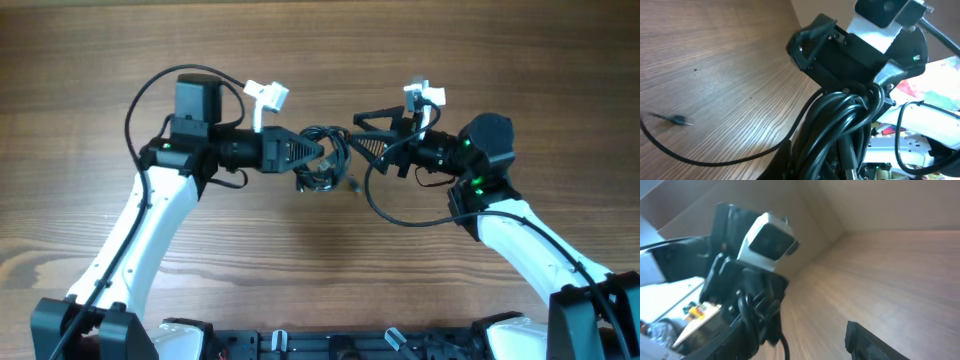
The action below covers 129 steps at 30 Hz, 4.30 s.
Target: Untangle cables
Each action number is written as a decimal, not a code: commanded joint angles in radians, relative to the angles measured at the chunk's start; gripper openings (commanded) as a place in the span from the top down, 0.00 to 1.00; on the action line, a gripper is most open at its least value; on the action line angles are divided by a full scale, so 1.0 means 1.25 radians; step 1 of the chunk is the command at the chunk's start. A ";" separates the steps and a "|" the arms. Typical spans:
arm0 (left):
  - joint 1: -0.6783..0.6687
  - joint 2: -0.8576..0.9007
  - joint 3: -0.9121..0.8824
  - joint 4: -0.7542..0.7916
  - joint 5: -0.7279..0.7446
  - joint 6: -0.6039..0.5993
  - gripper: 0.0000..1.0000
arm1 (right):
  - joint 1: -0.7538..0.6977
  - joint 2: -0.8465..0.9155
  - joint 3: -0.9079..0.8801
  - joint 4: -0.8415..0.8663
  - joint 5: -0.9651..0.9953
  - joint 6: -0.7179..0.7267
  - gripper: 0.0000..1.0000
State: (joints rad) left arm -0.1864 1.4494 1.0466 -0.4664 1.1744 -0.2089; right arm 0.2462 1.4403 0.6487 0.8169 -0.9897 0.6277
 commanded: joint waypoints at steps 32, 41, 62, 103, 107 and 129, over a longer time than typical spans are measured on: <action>-0.052 0.006 0.005 0.125 0.049 -0.007 0.96 | -0.137 -0.009 0.013 -0.228 0.271 0.087 0.28; -0.051 0.006 0.005 0.125 0.050 -0.007 0.96 | -0.155 -0.009 0.013 -0.217 -0.104 -0.104 0.24; -0.050 0.006 0.005 0.168 0.310 -0.027 0.96 | -0.048 -0.009 0.011 -0.350 0.599 0.003 0.15; -0.076 -0.012 0.022 -0.008 -0.087 0.349 0.87 | 0.019 -0.005 0.012 -0.446 0.097 -0.350 0.96; -0.042 -0.012 0.022 0.001 -0.129 0.326 0.00 | 0.018 -0.005 0.012 -0.403 0.110 -0.019 0.96; -0.125 0.065 0.019 0.128 -0.594 -0.429 0.21 | 0.172 -0.005 0.012 -0.327 0.457 0.555 0.96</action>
State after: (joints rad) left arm -0.3344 1.4712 1.0573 -0.2760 0.4824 -0.7403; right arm 0.4557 1.4307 0.6609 0.3908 -0.4427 1.2804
